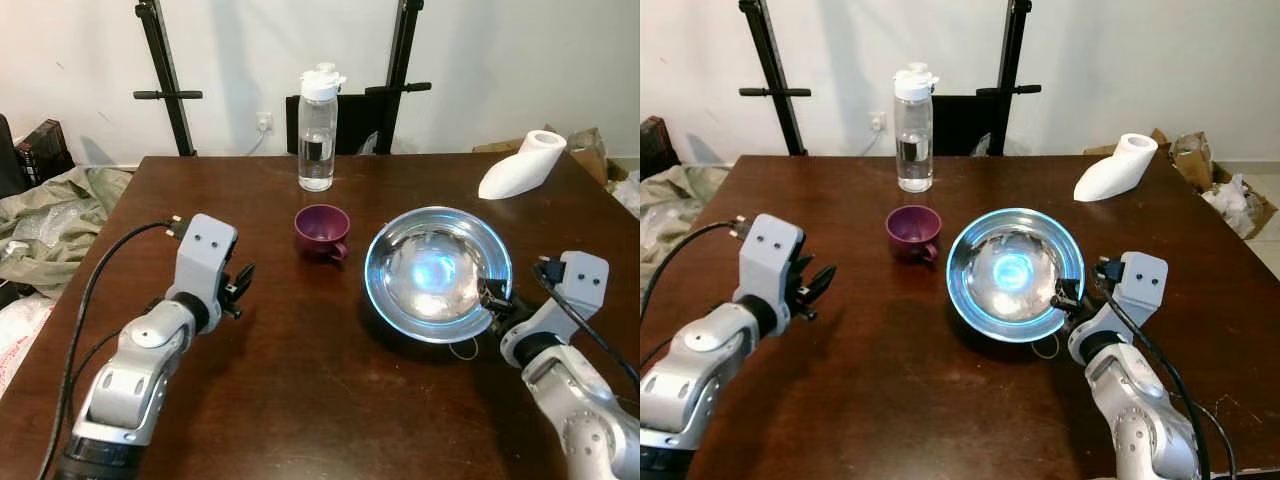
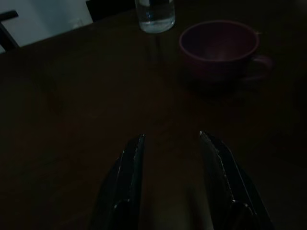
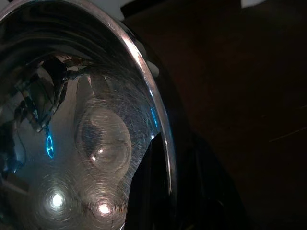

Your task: Setting the table

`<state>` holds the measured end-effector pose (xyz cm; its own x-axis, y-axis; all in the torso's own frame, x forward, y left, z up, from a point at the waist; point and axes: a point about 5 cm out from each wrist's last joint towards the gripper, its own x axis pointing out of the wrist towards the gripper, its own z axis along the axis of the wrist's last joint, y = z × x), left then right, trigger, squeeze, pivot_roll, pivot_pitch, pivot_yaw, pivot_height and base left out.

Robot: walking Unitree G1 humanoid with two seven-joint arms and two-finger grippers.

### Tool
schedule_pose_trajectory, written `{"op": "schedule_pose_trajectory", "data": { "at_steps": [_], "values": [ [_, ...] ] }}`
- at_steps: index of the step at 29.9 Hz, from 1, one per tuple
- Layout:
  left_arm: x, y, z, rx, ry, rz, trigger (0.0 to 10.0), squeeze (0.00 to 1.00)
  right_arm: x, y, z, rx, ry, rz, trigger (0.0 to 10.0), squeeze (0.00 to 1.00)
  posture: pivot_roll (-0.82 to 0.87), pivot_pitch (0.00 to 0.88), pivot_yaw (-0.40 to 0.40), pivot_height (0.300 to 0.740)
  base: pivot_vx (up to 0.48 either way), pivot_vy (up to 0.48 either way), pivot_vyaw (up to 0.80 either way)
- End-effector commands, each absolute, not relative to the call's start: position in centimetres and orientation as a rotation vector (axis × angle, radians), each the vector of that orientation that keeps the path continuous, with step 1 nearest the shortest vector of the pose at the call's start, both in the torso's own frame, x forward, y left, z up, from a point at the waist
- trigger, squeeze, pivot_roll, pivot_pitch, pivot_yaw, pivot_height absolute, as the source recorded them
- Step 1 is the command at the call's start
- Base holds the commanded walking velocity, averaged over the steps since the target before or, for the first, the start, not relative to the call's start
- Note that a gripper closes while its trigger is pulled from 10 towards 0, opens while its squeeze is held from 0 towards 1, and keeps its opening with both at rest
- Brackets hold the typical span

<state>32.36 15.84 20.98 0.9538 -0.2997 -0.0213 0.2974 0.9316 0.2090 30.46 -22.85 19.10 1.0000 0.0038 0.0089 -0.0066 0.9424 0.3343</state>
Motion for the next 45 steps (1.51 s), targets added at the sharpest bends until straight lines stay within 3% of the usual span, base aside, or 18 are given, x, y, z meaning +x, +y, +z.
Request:
{"op": "schedule_pose_trajectory", "data": {
  "at_steps": [1, 25, 27, 28, 41, 42, 45],
  "values": [
    [31.9, 16.0, 20.7, 0.210, 0.007, -0.313, 10.0, 0.00, 30.6, -22.9, 19.1, 0.364, 0.003, 0.014, 10.0, 0.00, 0.06, 0.156, 0.067, 0.740, 0.000, 0.000, 0.00],
    [30.0, 15.9, 20.6, 0.211, 0.019, -0.370, 10.0, 0.00, 32.6, -23.3, 18.6, 0.380, 0.081, 0.036, 10.0, 0.00, 0.08, 0.176, 0.048, 0.740, 0.000, 0.000, 0.00],
    [29.9, 16.1, 20.7, 0.214, 0.016, -0.377, 10.0, 0.00, 32.6, -23.3, 18.6, 0.381, 0.081, 0.039, 10.0, 0.05, 0.08, 0.174, 0.048, 0.740, 0.000, 0.000, 0.00],
    [29.9, 16.1, 20.8, 0.217, 0.014, -0.382, 10.0, 0.00, 32.6, -23.3, 18.6, 0.382, 0.079, 0.045, 10.0, 1.00, 0.08, 0.170, 0.051, 0.740, 0.000, 0.000, 0.00],
    [30.1, 15.5, 20.7, 0.210, 0.008, -0.392, 10.0, 0.00, 32.7, -23.3, 19.6, 0.399, -0.007, 0.066, 10.0, 1.00, 0.07, 0.147, 0.054, 0.740, 0.000, 0.000, 0.00],
    [30.1, 15.4, 20.7, 0.207, 0.007, -0.393, 10.0, 0.00, 32.5, -23.5, 20.5, 0.428, -0.067, 0.075, 10.0, 0.00, 0.07, 0.147, 0.054, 0.740, 0.000, 0.000, 0.00],
    [30.2, 15.1, 20.6, 0.202, 0.006, -0.400, 10.0, 0.00, 31.5, -23.8, 22.7, 0.475, -0.210, 0.105, 10.0, 0.00, 0.07, 0.143, 0.058, 0.740, 0.000, 0.000, 0.00]
  ]
}}
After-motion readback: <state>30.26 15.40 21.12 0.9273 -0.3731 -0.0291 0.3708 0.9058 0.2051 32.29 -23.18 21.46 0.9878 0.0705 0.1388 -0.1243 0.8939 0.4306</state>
